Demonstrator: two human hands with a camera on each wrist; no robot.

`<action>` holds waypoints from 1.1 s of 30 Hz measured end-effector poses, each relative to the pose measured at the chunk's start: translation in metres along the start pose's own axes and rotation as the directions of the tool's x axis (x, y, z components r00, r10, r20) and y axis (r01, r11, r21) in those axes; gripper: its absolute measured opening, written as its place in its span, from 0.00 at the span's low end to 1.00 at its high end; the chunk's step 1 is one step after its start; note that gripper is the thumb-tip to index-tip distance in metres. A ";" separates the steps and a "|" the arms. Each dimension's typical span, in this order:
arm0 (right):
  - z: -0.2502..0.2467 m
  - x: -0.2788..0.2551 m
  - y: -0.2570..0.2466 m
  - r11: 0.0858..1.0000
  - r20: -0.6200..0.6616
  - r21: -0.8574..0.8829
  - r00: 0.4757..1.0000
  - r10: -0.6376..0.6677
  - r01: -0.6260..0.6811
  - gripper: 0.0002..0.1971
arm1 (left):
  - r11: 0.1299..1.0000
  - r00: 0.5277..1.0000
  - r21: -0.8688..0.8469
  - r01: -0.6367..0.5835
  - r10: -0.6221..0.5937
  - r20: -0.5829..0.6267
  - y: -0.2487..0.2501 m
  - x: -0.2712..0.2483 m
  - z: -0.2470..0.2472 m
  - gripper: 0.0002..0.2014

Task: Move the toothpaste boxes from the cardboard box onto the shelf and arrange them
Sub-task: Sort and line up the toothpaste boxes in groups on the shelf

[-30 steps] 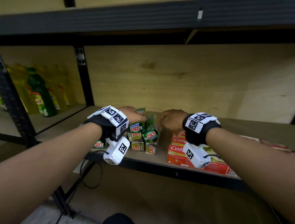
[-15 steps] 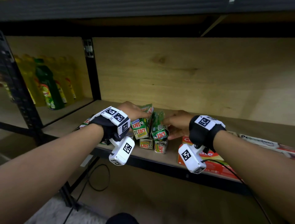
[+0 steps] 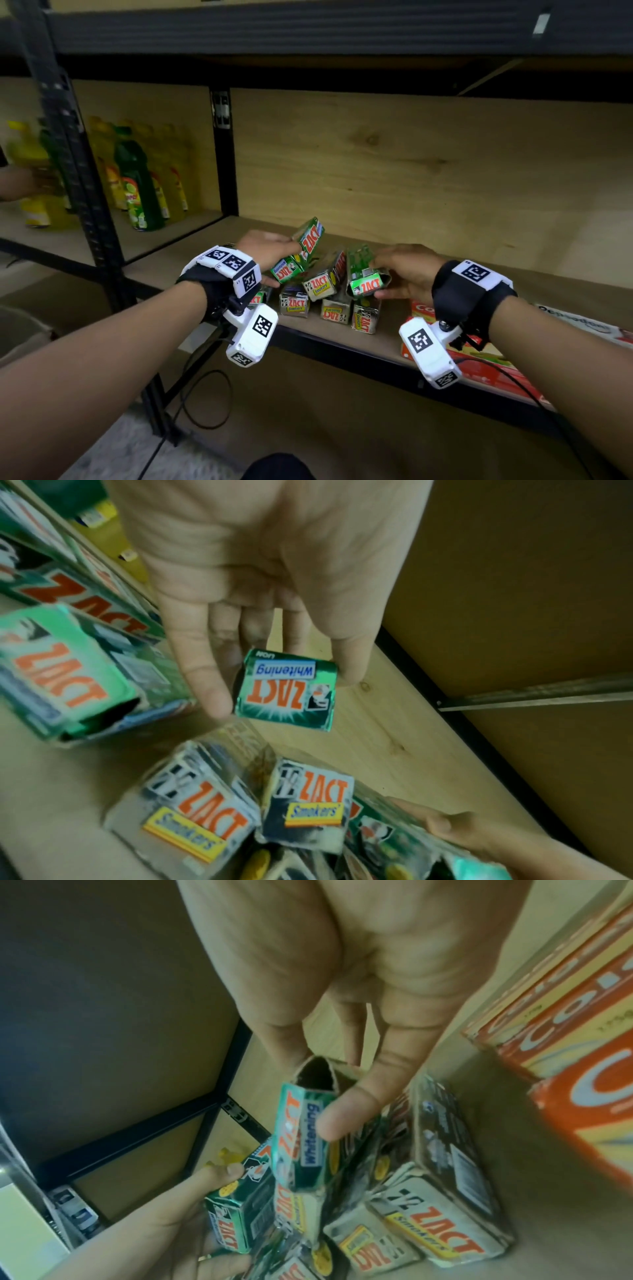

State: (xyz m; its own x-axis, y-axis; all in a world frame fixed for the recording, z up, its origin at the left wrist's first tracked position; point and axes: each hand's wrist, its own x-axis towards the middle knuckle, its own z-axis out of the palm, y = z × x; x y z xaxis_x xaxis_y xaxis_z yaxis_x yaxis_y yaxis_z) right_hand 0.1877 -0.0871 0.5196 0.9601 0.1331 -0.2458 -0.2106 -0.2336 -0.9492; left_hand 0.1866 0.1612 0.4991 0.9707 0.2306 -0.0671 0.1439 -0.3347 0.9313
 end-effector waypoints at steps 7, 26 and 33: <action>0.032 -0.009 -0.025 0.982 -0.037 0.110 0.988 -0.148 0.151 0.17 | 0.998 0.979 0.027 -0.059 0.063 -0.195 -0.018 0.006 -0.040 0.27; 0.173 0.024 -0.019 0.998 0.150 0.030 0.987 -0.061 0.057 0.10 | 0.765 0.930 0.644 0.004 0.234 -0.284 -0.063 0.017 -0.099 0.22; 0.186 0.043 -0.015 0.967 0.064 -0.214 0.990 -0.128 0.139 0.08 | 0.675 0.944 0.738 0.006 0.239 -0.226 -0.062 0.022 -0.104 0.21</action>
State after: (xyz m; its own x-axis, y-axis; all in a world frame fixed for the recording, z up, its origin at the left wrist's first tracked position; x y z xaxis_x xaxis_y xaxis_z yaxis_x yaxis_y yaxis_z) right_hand 0.1978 0.1017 0.4870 0.9654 0.2236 -0.1341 -0.0305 -0.4139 -0.9098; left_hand 0.1790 0.2819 0.4773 0.9076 0.3444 0.2399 0.2447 -0.8986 0.3642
